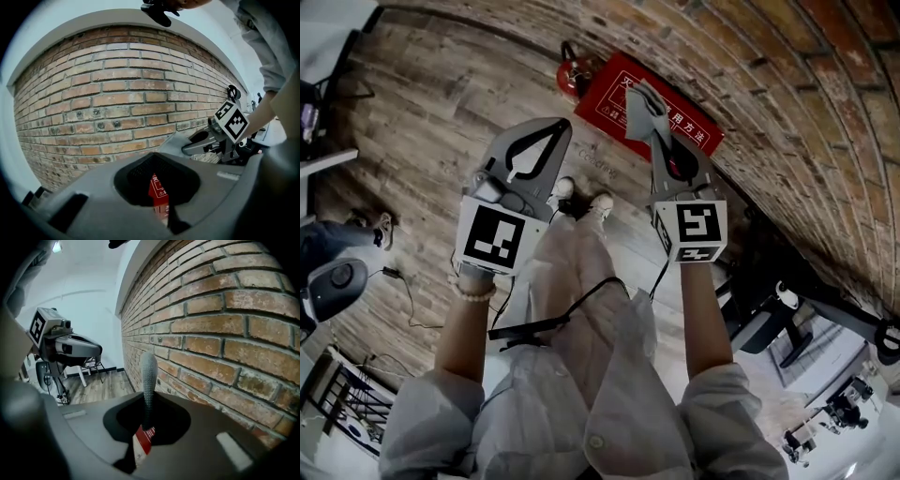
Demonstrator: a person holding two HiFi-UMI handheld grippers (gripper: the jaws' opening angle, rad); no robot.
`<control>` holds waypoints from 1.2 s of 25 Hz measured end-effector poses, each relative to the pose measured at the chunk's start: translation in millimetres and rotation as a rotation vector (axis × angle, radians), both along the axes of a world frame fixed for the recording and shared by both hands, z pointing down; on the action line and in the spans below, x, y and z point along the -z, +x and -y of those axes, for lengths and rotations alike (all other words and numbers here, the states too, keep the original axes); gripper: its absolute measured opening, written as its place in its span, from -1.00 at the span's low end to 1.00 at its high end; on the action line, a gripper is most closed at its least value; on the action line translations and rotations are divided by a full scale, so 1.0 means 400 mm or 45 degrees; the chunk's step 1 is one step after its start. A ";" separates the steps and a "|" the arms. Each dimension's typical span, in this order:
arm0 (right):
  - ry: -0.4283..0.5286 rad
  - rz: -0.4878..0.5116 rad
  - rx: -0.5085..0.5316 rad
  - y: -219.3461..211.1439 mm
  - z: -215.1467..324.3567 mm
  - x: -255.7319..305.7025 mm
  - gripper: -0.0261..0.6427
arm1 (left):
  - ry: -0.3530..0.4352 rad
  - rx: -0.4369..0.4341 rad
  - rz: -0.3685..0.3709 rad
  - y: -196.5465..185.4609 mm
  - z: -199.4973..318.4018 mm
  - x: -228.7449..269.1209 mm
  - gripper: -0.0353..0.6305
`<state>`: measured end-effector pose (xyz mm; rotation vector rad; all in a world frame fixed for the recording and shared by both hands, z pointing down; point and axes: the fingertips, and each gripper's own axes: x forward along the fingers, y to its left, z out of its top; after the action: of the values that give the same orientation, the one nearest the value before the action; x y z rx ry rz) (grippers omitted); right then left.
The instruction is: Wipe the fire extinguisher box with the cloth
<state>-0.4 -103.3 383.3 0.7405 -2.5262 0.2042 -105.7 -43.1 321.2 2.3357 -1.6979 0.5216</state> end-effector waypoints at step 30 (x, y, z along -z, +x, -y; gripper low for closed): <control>-0.055 -0.215 0.033 -0.263 0.209 -0.408 -0.86 | -0.114 0.121 -0.036 -0.185 0.012 -0.212 -0.90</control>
<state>-105.6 -186.7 546.3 0.6782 -2.3627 0.1793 -179.6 -48.0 405.9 2.1790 -1.7254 0.5330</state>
